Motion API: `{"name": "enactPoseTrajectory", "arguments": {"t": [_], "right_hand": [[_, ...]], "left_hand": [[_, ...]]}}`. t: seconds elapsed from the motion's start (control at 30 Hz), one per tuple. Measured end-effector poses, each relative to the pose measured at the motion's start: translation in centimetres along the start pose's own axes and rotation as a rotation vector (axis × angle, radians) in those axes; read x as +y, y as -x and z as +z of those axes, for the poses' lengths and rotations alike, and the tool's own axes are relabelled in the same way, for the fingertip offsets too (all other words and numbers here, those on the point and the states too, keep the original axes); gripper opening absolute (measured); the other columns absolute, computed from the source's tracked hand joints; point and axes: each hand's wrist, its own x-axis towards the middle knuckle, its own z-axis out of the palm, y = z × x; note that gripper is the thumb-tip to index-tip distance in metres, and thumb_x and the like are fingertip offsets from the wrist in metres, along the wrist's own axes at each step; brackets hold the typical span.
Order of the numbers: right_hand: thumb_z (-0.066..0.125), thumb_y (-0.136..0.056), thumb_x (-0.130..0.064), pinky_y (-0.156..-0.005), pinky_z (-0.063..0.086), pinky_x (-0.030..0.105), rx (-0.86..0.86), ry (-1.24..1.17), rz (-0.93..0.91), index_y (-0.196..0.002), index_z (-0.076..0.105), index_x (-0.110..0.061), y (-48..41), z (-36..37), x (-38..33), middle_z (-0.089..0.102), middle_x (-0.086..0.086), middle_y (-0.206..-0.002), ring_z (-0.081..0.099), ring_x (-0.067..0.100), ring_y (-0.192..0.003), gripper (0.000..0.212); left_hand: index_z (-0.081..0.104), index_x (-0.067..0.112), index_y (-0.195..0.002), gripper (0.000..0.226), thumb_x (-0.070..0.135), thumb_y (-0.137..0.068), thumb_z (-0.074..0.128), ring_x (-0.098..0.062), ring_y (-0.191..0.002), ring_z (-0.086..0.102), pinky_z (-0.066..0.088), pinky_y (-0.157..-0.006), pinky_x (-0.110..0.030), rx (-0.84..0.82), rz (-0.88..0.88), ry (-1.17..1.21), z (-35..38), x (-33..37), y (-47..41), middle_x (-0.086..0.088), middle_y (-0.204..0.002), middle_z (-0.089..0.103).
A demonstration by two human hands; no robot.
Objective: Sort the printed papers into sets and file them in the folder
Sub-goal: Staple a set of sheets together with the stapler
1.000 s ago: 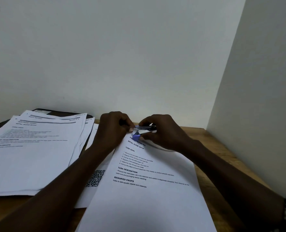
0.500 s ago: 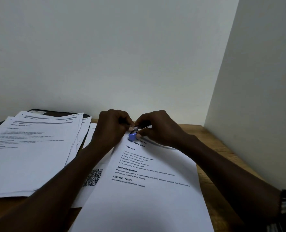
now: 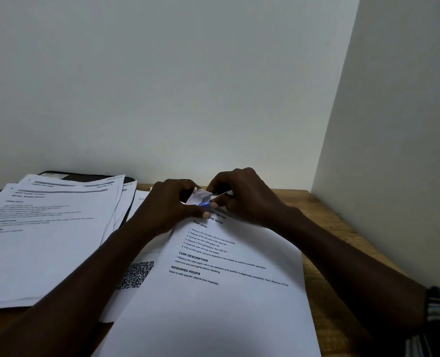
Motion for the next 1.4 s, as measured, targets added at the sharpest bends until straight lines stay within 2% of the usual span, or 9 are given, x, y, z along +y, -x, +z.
{"name": "enactPoseTrajectory", "arguments": {"t": [0.13, 0.23, 0.37, 0.57, 0.77, 0.93, 1.03, 1.23, 1.4], "right_hand": [[0.075, -0.075, -0.017, -0.074, 0.054, 0.038, 0.024, 0.046, -0.028, -0.094, 0.073, -0.018, 0.0, 0.2, -0.1, 0.074, -0.001, -0.088, 0.067, 0.017, -0.085, 0.019], [0.073, -0.077, -0.017, -0.074, 0.052, 0.037, 0.062, 0.068, -0.040, -0.095, 0.073, -0.018, 0.0, 0.4, 0.0, 0.074, 0.000, -0.088, 0.065, 0.018, -0.085, 0.018], [0.072, -0.078, -0.019, -0.071, 0.046, 0.034, 0.104, 0.070, -0.051, -0.093, 0.073, -0.021, 0.1, 0.5, 0.2, 0.071, -0.002, -0.085, 0.058, 0.017, -0.086, 0.015], [0.069, -0.075, -0.018, -0.068, 0.040, 0.030, 0.148, 0.068, -0.086, -0.089, 0.073, -0.020, 0.1, 0.5, 0.5, 0.071, -0.002, -0.080, 0.054, 0.018, -0.083, 0.014], [0.068, -0.076, -0.015, -0.067, 0.041, 0.029, 0.187, 0.053, -0.101, -0.090, 0.073, -0.019, 0.2, 0.4, 0.6, 0.071, 0.002, -0.080, 0.055, 0.019, -0.083, 0.016], [0.076, -0.077, -0.011, -0.071, 0.047, 0.019, 0.039, 0.031, -0.103, -0.094, 0.074, -0.016, 0.3, 0.1, 0.5, 0.073, 0.001, -0.087, 0.066, 0.013, -0.084, 0.018], [0.077, -0.075, -0.002, -0.077, 0.051, 0.016, -0.101, -0.066, -0.062, -0.099, 0.072, -0.014, 0.1, -0.4, 1.0, 0.074, 0.000, -0.092, 0.067, 0.007, -0.084, 0.027], [0.078, -0.075, 0.001, -0.074, 0.050, 0.014, -0.228, -0.210, 0.003, -0.100, 0.070, -0.016, 0.2, -1.3, 1.7, 0.069, -0.007, -0.083, 0.060, -0.004, -0.070, 0.031], [0.077, -0.077, -0.002, -0.070, 0.046, 0.011, -0.189, -0.182, -0.024, -0.108, 0.062, -0.017, 0.8, -0.1, 2.2, 0.067, -0.004, -0.102, 0.063, 0.010, -0.084, 0.037]], "left_hand": [[0.065, 0.023, -0.074, 0.024, 0.031, -0.067, 0.087, -0.001, -0.051, 0.045, 0.031, -0.051, -0.012, 0.103, 0.031, -0.030, 0.4, 0.3, 0.3, 0.012, -0.050, 0.049], [0.066, 0.023, -0.077, 0.023, 0.030, -0.069, 0.086, 0.003, -0.050, 0.045, 0.029, -0.050, -0.010, 0.147, 0.066, -0.039, 0.7, 0.3, 0.2, 0.017, -0.050, 0.046], [0.060, 0.023, -0.074, 0.025, 0.029, -0.072, 0.083, -0.001, -0.056, 0.046, 0.026, -0.052, -0.014, 0.187, 0.111, -0.033, 1.2, 0.1, -0.2, 0.018, -0.056, 0.048], [0.064, 0.012, -0.076, 0.025, 0.036, -0.069, 0.069, -0.020, -0.065, 0.060, 0.042, -0.062, -0.029, 0.243, 0.121, 0.003, 1.9, -0.1, -0.4, 0.000, -0.064, 0.064], [0.058, 0.009, -0.068, 0.022, 0.022, -0.083, 0.068, -0.007, -0.051, 0.047, 0.030, -0.051, -0.019, 0.299, 0.131, 0.028, 2.1, 0.5, -0.2, 0.007, -0.052, 0.053], [0.062, 0.023, -0.086, 0.032, 0.033, -0.068, 0.086, 0.006, -0.069, 0.060, 0.039, -0.060, -0.015, 0.042, 0.031, 0.062, 1.4, -0.6, -0.1, 0.012, -0.072, 0.064], [0.056, 0.027, -0.114, 0.060, 0.011, -0.065, 0.088, -0.008, -0.073, 0.065, 0.049, -0.071, -0.028, -0.108, -0.129, 0.204, 0.8, -1.0, 0.1, 0.006, -0.087, 0.068], [0.068, 0.018, -0.099, 0.037, -0.008, -0.073, 0.074, -0.004, -0.054, 0.055, 0.040, -0.056, -0.014, -0.153, -0.128, 0.232, 0.0, -0.5, 0.2, 0.001, -0.065, 0.068], [0.066, 0.020, -0.090, 0.022, 0.001, -0.079, 0.069, -0.009, -0.066, 0.055, 0.039, -0.062, -0.022, -0.099, -0.163, 0.212, 0.9, 0.1, 0.6, 0.006, -0.068, 0.063]]}}
